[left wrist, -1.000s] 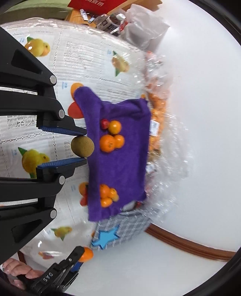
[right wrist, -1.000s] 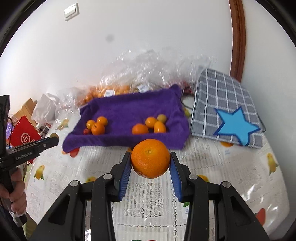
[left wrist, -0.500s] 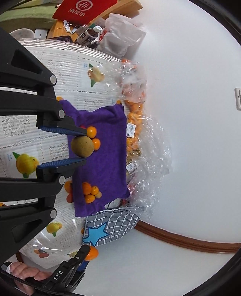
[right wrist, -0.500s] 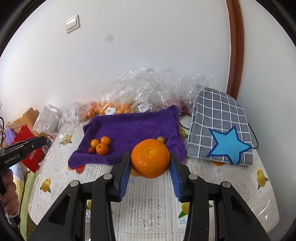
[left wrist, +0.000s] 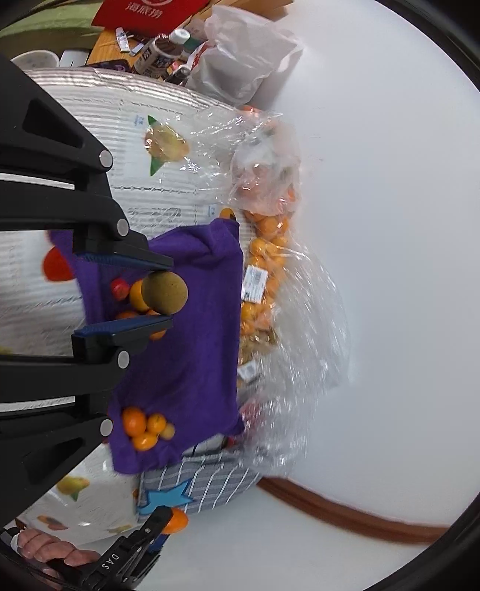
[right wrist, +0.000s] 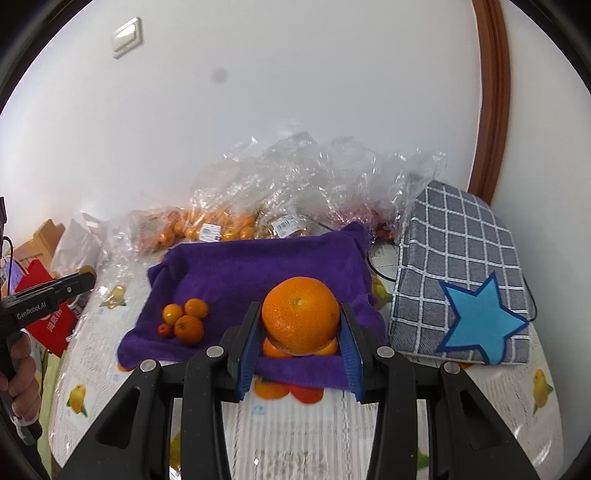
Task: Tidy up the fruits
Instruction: 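Carry both held fruits onto the purple towel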
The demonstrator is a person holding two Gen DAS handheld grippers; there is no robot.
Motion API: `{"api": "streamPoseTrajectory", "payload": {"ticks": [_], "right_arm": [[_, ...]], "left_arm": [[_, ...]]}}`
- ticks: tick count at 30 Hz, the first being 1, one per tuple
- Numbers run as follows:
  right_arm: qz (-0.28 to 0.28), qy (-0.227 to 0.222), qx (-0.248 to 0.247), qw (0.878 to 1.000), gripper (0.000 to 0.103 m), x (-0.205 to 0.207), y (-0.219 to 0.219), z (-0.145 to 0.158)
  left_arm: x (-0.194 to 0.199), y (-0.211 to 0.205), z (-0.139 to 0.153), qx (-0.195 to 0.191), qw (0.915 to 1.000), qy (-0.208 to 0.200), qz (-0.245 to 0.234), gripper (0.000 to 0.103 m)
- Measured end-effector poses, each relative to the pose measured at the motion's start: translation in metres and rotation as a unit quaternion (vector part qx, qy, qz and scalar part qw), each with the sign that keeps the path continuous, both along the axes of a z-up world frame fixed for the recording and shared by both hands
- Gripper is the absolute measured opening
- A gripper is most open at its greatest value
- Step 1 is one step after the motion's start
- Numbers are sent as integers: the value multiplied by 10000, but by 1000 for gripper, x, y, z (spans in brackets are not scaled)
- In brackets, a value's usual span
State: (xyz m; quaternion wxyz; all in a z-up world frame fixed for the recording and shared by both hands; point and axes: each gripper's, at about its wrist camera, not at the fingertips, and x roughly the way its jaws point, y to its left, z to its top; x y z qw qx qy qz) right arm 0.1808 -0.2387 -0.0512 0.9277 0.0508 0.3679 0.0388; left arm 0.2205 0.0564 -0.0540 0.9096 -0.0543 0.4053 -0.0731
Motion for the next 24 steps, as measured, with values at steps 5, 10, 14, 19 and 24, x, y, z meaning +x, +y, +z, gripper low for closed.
{"api": "streamPoseTrajectory", "payload": {"ticks": [5, 10, 14, 19, 24], "right_arm": [[28, 160, -25, 9999, 40, 43, -4, -31], [69, 426, -54, 9991, 40, 92, -9, -67], [122, 604, -30, 9981, 40, 120, -9, -89], [241, 798, -91, 9965, 40, 140, -3, -109], [350, 925, -191, 9949, 40, 147, 6, -120]], "left_arm": [[42, 6, -30, -156, 9998, 131, 32, 24], [82, -5, -60, -204, 9991, 359, -47, 24], [103, -17, -79, -209, 9984, 515, -134, 24], [115, -30, -97, -158, 9973, 671, -272, 24], [121, -35, -106, -74, 9964, 788, -291, 24]]}}
